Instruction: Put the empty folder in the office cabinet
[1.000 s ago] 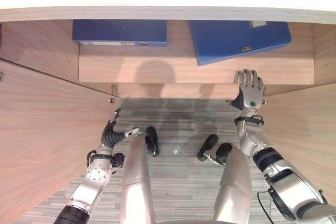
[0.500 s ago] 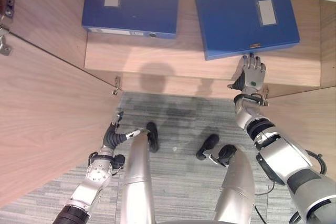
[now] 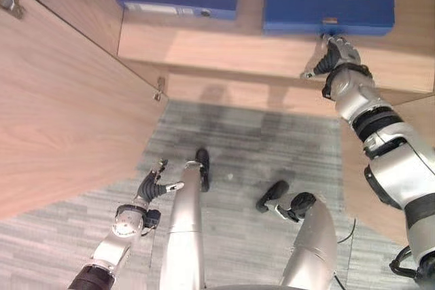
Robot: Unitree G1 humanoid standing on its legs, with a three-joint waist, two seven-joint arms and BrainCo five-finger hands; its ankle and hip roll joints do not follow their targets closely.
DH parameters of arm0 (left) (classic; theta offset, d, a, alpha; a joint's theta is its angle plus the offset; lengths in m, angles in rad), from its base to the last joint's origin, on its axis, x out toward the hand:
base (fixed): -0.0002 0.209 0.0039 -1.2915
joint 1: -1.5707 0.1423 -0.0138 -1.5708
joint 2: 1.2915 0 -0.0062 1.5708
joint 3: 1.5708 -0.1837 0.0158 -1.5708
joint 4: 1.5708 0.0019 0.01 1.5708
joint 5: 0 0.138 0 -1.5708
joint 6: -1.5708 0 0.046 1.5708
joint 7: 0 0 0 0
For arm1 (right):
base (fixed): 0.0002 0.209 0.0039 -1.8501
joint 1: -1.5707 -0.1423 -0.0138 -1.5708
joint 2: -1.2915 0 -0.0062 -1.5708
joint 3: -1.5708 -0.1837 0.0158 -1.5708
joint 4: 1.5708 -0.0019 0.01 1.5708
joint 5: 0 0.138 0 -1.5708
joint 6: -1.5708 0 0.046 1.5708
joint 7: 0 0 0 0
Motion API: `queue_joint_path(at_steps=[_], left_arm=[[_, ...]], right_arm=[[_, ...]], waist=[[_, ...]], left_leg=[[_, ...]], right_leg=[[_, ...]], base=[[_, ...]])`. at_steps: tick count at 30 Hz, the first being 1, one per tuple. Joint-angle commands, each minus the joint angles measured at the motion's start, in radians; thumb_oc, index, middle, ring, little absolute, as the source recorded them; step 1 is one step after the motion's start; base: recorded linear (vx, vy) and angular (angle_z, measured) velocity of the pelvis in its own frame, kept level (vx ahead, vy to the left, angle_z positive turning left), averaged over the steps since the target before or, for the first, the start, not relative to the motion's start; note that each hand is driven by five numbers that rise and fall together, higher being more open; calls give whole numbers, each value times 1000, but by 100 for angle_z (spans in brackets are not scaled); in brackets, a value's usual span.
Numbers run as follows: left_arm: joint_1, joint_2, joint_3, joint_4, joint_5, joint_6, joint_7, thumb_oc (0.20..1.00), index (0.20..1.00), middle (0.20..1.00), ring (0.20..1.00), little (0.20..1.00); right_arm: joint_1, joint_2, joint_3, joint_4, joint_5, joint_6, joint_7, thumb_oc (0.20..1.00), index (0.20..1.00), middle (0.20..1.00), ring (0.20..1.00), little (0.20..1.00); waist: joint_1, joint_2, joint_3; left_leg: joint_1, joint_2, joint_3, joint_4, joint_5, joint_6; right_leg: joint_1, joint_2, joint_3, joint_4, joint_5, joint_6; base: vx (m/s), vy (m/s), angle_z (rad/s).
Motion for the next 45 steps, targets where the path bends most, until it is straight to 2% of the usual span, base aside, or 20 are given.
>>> queue_joint_path(at_steps=[1,3,8,13,21,23,27,30,34,40,45], left_arm=[[-24,40,-1,-81,-22,-33,-7,1000,1000,1000,1000,1000],[-31,42,2,-80,-44,-35,-10,1000,1000,1000,1000,1000],[-34,53,0,-79,-61,-33,-11,1000,1000,1000,1000,1000],[-42,50,4,-65,-76,-28,-3,1000,1000,1000,1000,1000],[-37,52,6,-57,-109,-31,-8,1000,1000,1000,1000,1000],[-38,53,0,-58,-120,-28,-10,1000,1000,1000,1000,1000],[-33,56,1,-64,-123,-23,-11,1000,1000,1000,1000,1000],[-34,58,-3,-76,-127,-19,-10,1000,1000,1000,1000,1000],[-41,59,0,-78,-125,-11,-6,1000,1000,1000,1000,1000],[-48,47,0,-21,-108,8,-11,1000,1000,1000,1000,1000],[-74,31,-15,58,-90,16,-4,1000,1000,1000,1000,1000]], right_arm=[[31,194,39,-110,87,-191,172,1000,1000,1000,1000,1000],[-30,199,39,-113,145,-196,172,1000,1000,1000,1000,1000],[-85,210,37,-55,144,-189,137,1000,1000,1000,1000,1000],[-98,192,58,-36,108,-169,144,1000,1000,1000,1000,1000],[-180,75,81,123,117,-150,145,1000,1000,1000,1000,1000],[-198,31,99,182,92,-141,140,1000,1000,1000,1000,1000],[-206,-4,111,212,61,-125,143,1000,1000,1000,1000,1000],[-216,-36,138,302,-60,-103,120,1000,1000,1000,1000,1000],[-211,-64,144,347,-128,-79,107,1000,1000,1000,1000,1000],[-160,-62,103,350,-154,-58,95,1000,1000,1000,1000,1000],[-133,-14,85,337,-211,-46,68,1000,1000,1000,1000,1000]], waist=[[68,-8,74],[80,-9,71],[92,-5,69],[88,-9,67],[89,-14,69],[93,-14,71],[90,-15,71],[95,-13,74],[96,-15,75],[82,-23,71],[69,-25,67]], left_leg=[[-1,-7,14,29,-31,46],[-6,-5,9,34,-30,45],[-8,-8,11,23,-25,45],[-7,-12,12,11,-22,42],[2,-17,10,-15,-8,35],[2,-20,11,-17,-7,35],[1,-21,9,-17,-8,34],[0,-20,7,-16,-9,32],[5,-22,9,-23,-6,30],[44,-22,23,-63,3,28],[94,-19,36,-107,13,26]], right_leg=[[-30,-31,110,-106,107,66],[-32,-33,108,-102,106,66],[-34,-40,101,-102,102,68],[-29,-37,94,-108,101,66],[-16,-35,83,-132,110,77],[-15,-40,81,-130,107,78],[-14,-39,79,-129,104,77],[-14,-43,76,-126,102,79],[-7,-43,73,-132,105,83],[33,-34,62,-170,117,91],[79,-26,53,-213,135,103]], base=[[12,-27,-21],[12,-24,17],[2,-1,6],[-4,-1,6],[1,1,2],[11,-9,6],[9,-8,7],[10,-5,7],[6,-12,7],[3,-4,14],[1,6,-4]])
